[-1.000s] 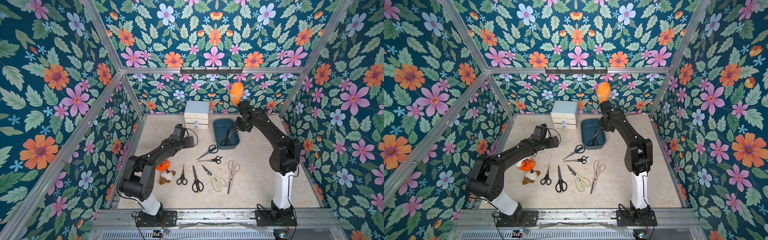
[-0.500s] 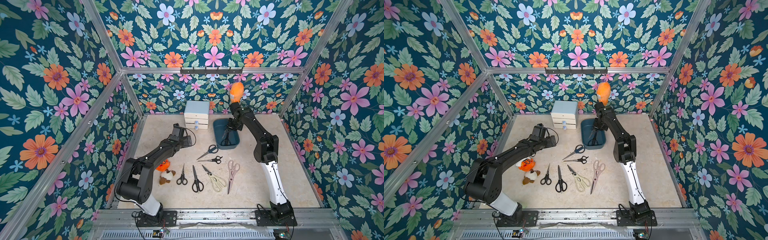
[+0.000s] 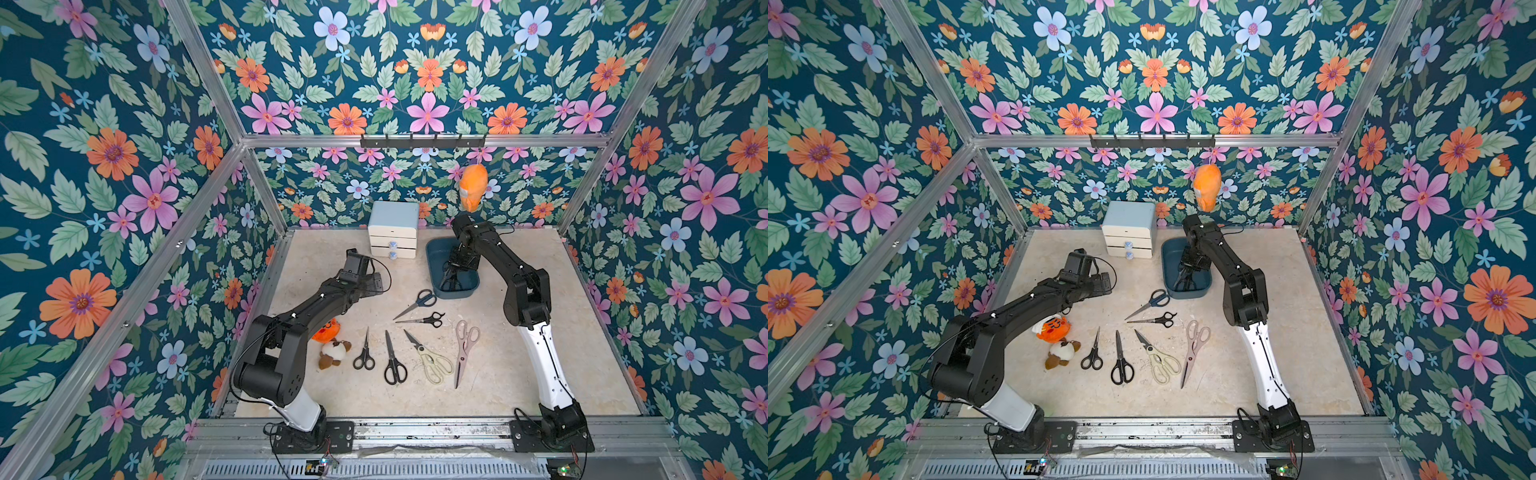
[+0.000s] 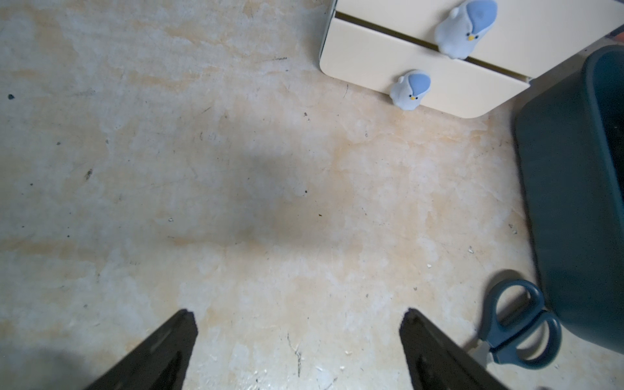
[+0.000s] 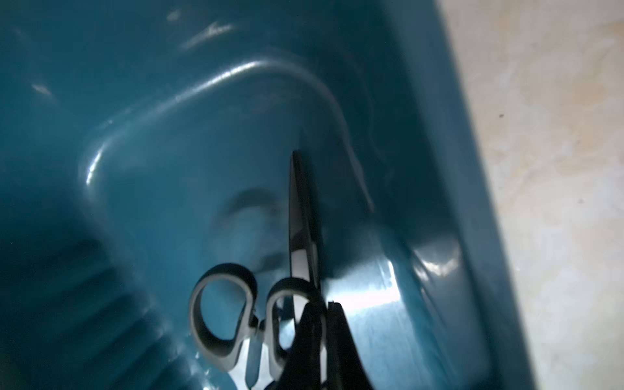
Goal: Put the scissors into the storage box
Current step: Place the scissors in the storage box.
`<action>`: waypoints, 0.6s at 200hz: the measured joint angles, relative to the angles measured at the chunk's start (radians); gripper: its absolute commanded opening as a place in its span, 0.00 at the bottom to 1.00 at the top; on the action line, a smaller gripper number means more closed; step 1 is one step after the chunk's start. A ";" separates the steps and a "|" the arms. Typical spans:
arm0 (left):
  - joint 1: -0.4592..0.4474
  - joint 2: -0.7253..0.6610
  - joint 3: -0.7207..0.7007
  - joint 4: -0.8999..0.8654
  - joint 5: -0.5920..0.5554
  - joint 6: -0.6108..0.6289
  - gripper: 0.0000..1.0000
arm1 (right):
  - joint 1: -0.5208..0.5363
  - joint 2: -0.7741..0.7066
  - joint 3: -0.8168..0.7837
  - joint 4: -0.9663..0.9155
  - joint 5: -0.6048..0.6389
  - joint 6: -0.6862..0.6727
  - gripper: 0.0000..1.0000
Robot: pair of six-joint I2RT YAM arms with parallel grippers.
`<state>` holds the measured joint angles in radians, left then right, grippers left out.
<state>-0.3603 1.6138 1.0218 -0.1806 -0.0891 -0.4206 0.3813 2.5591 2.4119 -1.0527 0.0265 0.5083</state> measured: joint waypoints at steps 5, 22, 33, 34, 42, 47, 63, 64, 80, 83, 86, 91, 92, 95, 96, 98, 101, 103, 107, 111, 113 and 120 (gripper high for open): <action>0.000 0.000 0.000 0.001 0.002 0.000 0.99 | -0.001 0.000 0.005 -0.001 0.001 0.000 0.24; 0.000 -0.005 -0.003 0.002 0.010 -0.003 0.99 | -0.001 -0.008 0.010 -0.002 0.005 0.003 0.30; 0.000 -0.011 -0.007 0.002 0.012 -0.004 0.99 | 0.000 -0.019 0.008 -0.005 0.005 0.003 0.30; 0.000 -0.012 -0.008 0.002 0.013 -0.005 0.99 | 0.000 -0.020 0.008 -0.005 0.005 0.003 0.30; 0.000 -0.017 -0.012 0.003 0.017 -0.008 0.99 | 0.001 -0.034 0.004 -0.006 0.006 0.003 0.30; 0.000 -0.021 -0.015 0.004 0.018 -0.009 0.99 | 0.002 -0.048 -0.001 -0.006 0.007 0.003 0.30; 0.000 -0.034 -0.027 0.008 0.027 -0.018 0.99 | 0.003 -0.097 -0.027 -0.004 0.007 0.007 0.30; 0.000 -0.034 -0.028 0.008 0.029 -0.018 0.99 | 0.003 -0.100 -0.030 -0.004 0.007 0.008 0.30; 0.000 -0.043 -0.039 0.008 0.039 -0.018 0.99 | 0.009 -0.172 -0.081 0.007 0.009 0.021 0.30; 0.000 -0.045 -0.041 0.009 0.040 -0.018 0.99 | 0.010 -0.181 -0.089 0.008 0.010 0.021 0.30; 0.000 -0.045 -0.043 0.009 0.042 -0.018 0.99 | 0.013 -0.202 -0.105 0.010 0.012 0.021 0.30; 0.000 -0.047 -0.046 0.009 0.048 -0.018 0.99 | 0.018 -0.226 -0.127 0.011 0.014 0.022 0.30; 0.000 -0.048 -0.047 0.009 0.049 -0.018 0.99 | 0.019 -0.231 -0.131 0.011 0.016 0.022 0.30; 0.000 -0.049 -0.049 0.009 0.055 -0.018 0.99 | 0.023 -0.244 -0.144 0.015 0.016 0.023 0.30; 0.000 -0.049 -0.050 0.009 0.056 -0.018 0.99 | 0.023 -0.248 -0.148 0.016 0.016 0.023 0.30; 0.000 -0.050 -0.051 0.010 0.060 -0.018 0.99 | 0.026 -0.260 -0.159 0.018 0.017 0.025 0.30; 0.000 -0.050 -0.053 0.010 0.064 -0.018 0.99 | 0.031 -0.279 -0.179 0.025 0.019 0.028 0.30; 0.000 -0.051 -0.053 0.010 0.065 -0.018 0.99 | 0.032 -0.283 -0.185 0.026 0.019 0.029 0.30; 0.000 -0.052 -0.057 0.012 0.067 -0.018 0.99 | 0.039 -0.311 -0.214 0.033 0.025 0.032 0.30; 0.000 -0.053 -0.061 0.015 0.069 -0.018 0.99 | 0.044 -0.329 -0.236 0.039 0.026 0.034 0.30; 0.000 -0.054 -0.063 0.016 0.071 -0.018 0.99 | 0.048 -0.345 -0.254 0.043 0.028 0.035 0.30; 0.000 -0.056 -0.069 0.016 0.085 -0.018 0.99 | 0.057 -0.383 -0.303 0.053 0.031 0.046 0.30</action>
<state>-0.3603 1.5574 0.9531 -0.1642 -0.0040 -0.4381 0.4385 2.1761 2.1094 -0.9993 0.0578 0.5545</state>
